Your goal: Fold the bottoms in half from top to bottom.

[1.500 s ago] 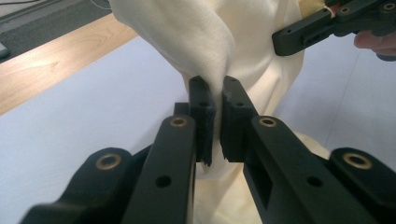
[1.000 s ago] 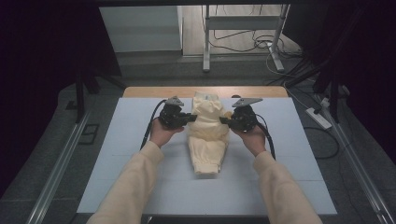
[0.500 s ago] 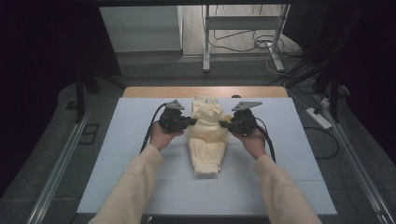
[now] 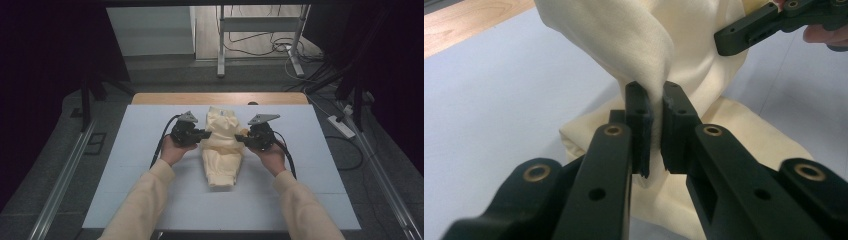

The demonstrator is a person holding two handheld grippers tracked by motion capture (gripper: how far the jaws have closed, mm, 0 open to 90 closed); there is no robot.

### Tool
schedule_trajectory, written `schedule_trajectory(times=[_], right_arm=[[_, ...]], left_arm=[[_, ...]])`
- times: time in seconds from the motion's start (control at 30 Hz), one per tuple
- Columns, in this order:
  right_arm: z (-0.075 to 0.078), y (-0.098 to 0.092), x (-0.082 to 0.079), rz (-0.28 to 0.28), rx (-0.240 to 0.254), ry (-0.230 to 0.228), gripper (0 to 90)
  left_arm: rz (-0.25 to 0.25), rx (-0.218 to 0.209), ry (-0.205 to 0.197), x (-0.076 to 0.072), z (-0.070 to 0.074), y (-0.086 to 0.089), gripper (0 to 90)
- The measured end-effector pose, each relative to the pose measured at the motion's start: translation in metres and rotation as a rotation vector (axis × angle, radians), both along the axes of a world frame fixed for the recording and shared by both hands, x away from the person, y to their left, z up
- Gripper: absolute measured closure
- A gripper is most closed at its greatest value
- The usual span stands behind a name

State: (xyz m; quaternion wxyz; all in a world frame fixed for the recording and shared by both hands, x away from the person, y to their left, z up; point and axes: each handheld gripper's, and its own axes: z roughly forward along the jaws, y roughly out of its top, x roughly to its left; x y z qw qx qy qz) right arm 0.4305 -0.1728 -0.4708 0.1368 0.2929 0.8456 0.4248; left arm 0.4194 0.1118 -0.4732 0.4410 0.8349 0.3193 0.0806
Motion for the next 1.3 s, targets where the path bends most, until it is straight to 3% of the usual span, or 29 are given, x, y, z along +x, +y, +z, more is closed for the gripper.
schedule_trajectory(times=[1.3], right_arm=[[-0.022, -0.003, -0.024, 0.032, -0.015, 0.015, 71.8]], left_arm=[[-0.053, 0.033, 0.028, -0.028, -0.027, 0.002, 81.3]])
